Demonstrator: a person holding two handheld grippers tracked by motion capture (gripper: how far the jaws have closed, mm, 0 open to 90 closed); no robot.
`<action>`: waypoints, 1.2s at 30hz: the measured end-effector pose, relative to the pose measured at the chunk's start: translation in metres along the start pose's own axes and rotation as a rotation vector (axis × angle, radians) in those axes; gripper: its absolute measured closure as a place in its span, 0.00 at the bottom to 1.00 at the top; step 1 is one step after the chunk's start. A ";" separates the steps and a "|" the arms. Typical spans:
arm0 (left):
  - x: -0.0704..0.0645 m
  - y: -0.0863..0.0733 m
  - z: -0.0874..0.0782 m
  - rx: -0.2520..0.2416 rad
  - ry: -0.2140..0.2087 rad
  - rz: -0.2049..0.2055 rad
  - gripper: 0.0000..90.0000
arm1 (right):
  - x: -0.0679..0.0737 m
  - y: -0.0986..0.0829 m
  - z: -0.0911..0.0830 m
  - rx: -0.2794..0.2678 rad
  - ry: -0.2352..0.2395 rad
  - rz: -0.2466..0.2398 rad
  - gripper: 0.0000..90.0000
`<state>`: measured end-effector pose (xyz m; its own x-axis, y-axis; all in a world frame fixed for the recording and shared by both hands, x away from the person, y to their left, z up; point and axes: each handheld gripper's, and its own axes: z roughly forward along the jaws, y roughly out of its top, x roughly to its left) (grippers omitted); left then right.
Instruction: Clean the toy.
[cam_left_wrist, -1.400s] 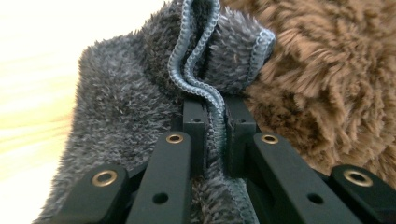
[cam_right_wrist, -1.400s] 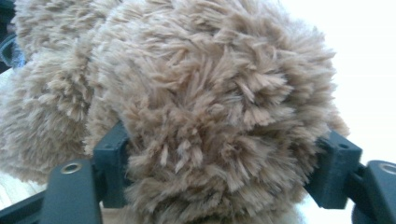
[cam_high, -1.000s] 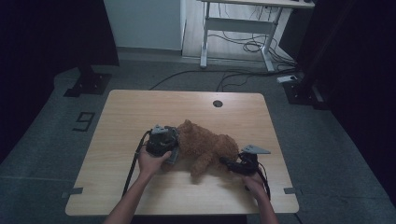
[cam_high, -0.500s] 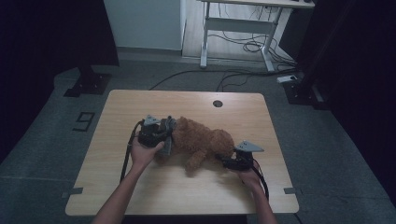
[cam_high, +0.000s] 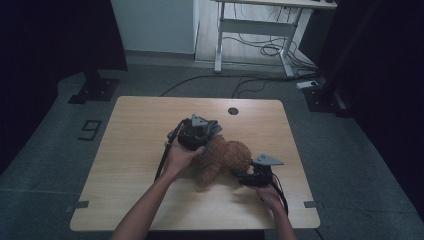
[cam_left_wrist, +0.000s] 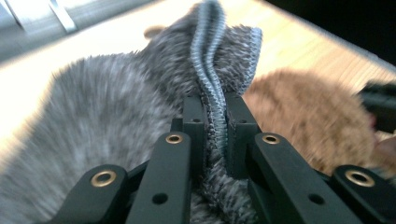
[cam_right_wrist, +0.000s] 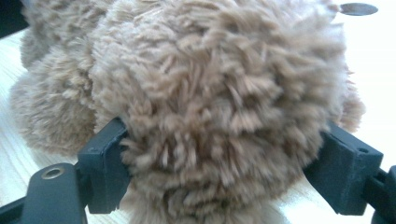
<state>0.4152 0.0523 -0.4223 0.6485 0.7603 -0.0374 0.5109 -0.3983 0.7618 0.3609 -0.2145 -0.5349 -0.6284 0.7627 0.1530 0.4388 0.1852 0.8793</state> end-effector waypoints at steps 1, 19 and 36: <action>0.002 -0.004 0.003 0.007 0.005 -0.003 0.90 | -0.001 0.000 -0.001 -0.002 0.003 0.007 0.19; -0.001 -0.063 -0.006 -0.022 -0.064 -0.053 0.91 | 0.003 0.012 -0.011 -0.060 -0.004 0.106 0.15; -0.043 -0.008 -0.001 -0.071 -0.107 0.019 0.89 | 0.001 0.002 -0.011 -0.097 -0.001 0.047 0.42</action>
<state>0.3829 0.0234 -0.4268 0.7161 0.6923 -0.0883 0.4594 -0.3723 0.8065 0.3546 -0.2201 -0.5281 -0.6080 0.7697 0.1945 0.4035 0.0886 0.9107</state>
